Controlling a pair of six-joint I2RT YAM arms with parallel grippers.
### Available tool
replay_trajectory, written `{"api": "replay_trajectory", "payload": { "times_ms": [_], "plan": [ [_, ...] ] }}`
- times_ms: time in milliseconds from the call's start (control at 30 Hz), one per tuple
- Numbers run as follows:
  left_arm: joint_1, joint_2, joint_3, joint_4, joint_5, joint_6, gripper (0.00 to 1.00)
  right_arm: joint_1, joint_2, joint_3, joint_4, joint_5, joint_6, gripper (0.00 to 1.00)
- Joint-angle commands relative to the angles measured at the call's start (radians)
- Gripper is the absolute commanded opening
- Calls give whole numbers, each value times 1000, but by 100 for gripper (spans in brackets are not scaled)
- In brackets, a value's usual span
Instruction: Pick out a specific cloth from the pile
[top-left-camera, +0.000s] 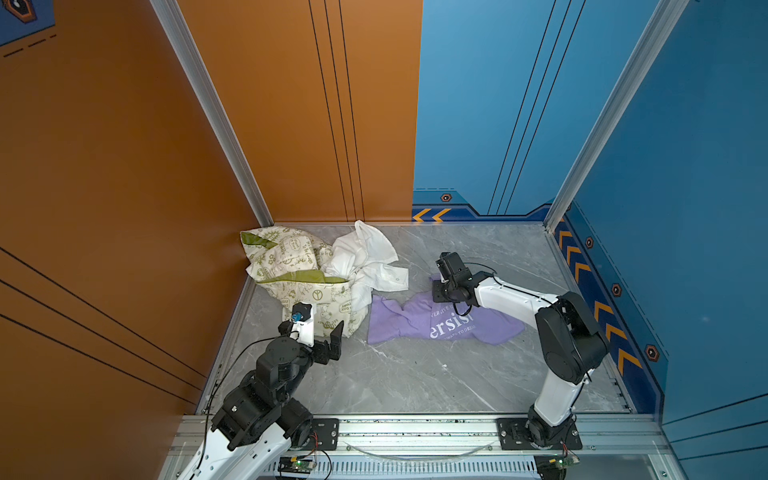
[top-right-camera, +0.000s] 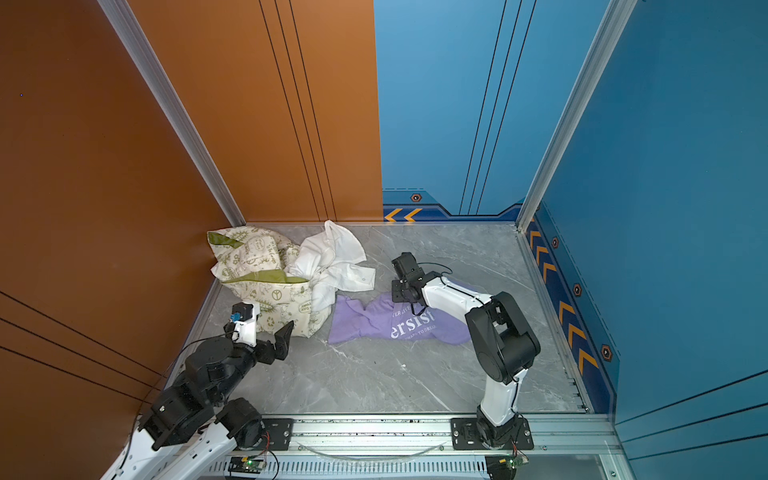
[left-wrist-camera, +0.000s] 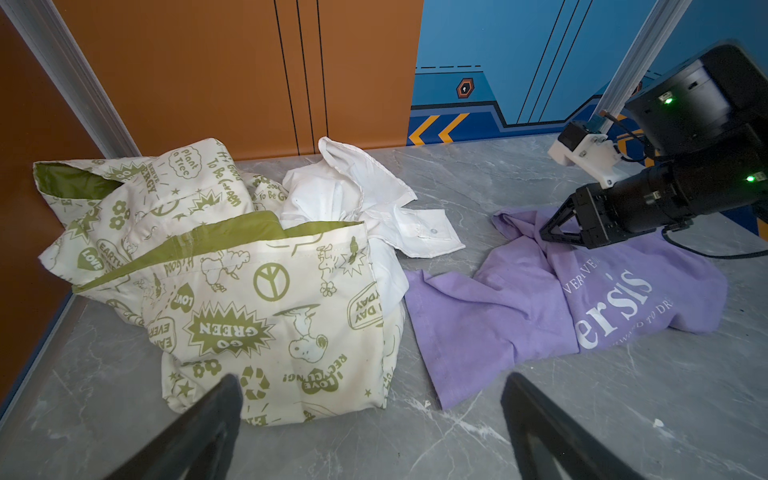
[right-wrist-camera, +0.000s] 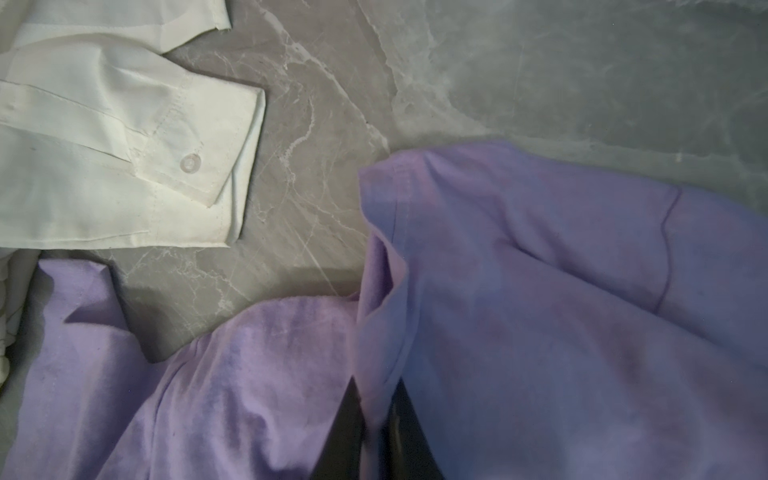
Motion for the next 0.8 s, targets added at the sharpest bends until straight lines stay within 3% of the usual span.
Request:
{"api": "replay_trajectory", "payload": {
  "times_ms": [0, 233, 400, 600, 767],
  "plan": [
    [-11, 2, 2, -19, 39, -15, 98, -30, -79, 28, -10, 5, -19, 7],
    [-20, -7, 21, -56, 72, -46, 98, -133, -168, 109, 21, 1, -87, 0],
    [-22, -61, 1, -57, 37, -55, 98, -260, -153, 333, 15, -75, -103, 0],
    [-29, -56, 1, -58, 37, -52, 98, -357, -89, 725, -22, -132, -106, 0],
    [-36, -51, 1, -57, 30, -49, 98, -389, -93, 804, 36, -169, -124, 0]
  ]
}}
